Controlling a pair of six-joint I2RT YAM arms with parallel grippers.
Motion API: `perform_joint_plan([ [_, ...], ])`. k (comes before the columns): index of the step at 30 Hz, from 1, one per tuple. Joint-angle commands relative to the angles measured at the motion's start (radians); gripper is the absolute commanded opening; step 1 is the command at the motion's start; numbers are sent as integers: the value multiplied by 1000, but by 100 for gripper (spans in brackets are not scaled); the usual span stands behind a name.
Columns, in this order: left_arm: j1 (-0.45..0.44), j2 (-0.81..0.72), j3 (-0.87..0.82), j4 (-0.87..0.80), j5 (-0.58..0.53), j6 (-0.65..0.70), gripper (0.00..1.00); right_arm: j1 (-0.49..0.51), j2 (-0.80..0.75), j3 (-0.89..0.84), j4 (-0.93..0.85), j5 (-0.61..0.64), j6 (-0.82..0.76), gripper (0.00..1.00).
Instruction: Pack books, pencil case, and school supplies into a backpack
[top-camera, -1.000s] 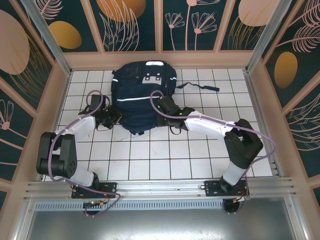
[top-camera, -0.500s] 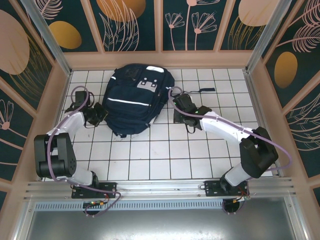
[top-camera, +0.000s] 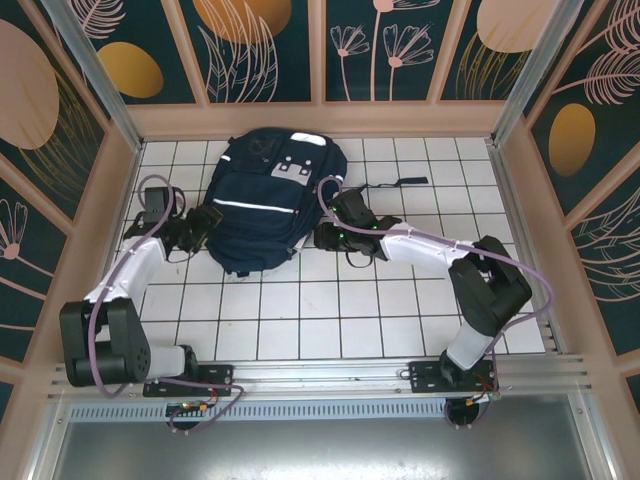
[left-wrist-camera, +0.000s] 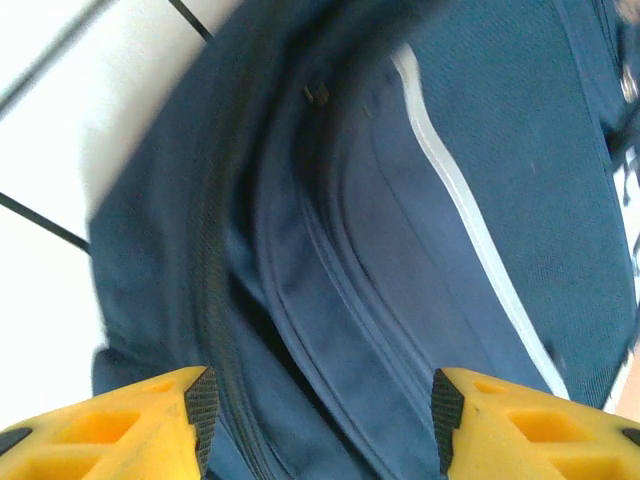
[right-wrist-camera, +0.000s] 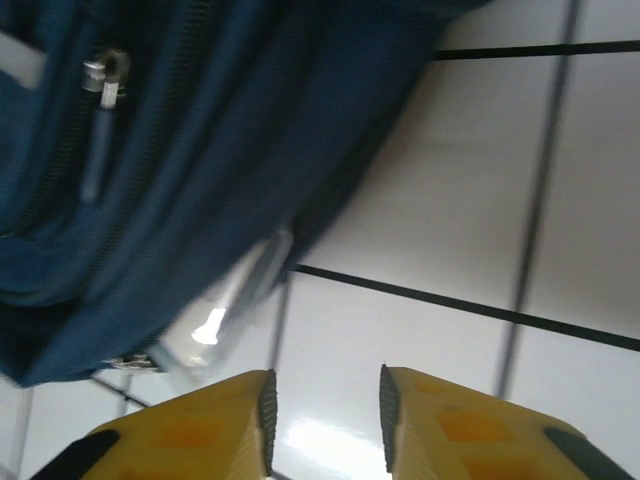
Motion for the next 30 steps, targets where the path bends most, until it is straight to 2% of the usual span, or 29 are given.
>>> perform_joint_plan([
  [1, -86, -31, -62, 40, 46, -78, 60, -16, 25, -48, 240, -183, 160, 38],
  [5, -183, -38, -130, 112, 35, -162, 61, -19, 80, -48, 317, -231, 241, 38],
  [13, -272, 36, -133, 175, 3, -203, 63, -19, 128, -50, 289, -219, 254, 29],
  [19, -298, 62, -109, 151, -20, -201, 58, -23, 146, -67, 317, -219, 268, 3],
  [20, -299, 59, -102, 136, -27, -196, 58, -26, 151, -69, 338, -226, 272, 0],
  [25, -301, 53, -83, 77, -60, -151, 58, -62, 151, -115, 569, -270, 352, 0],
  [30, -301, 130, -85, 63, -24, -109, 55, -80, 243, -84, 796, -364, 490, 0],
])
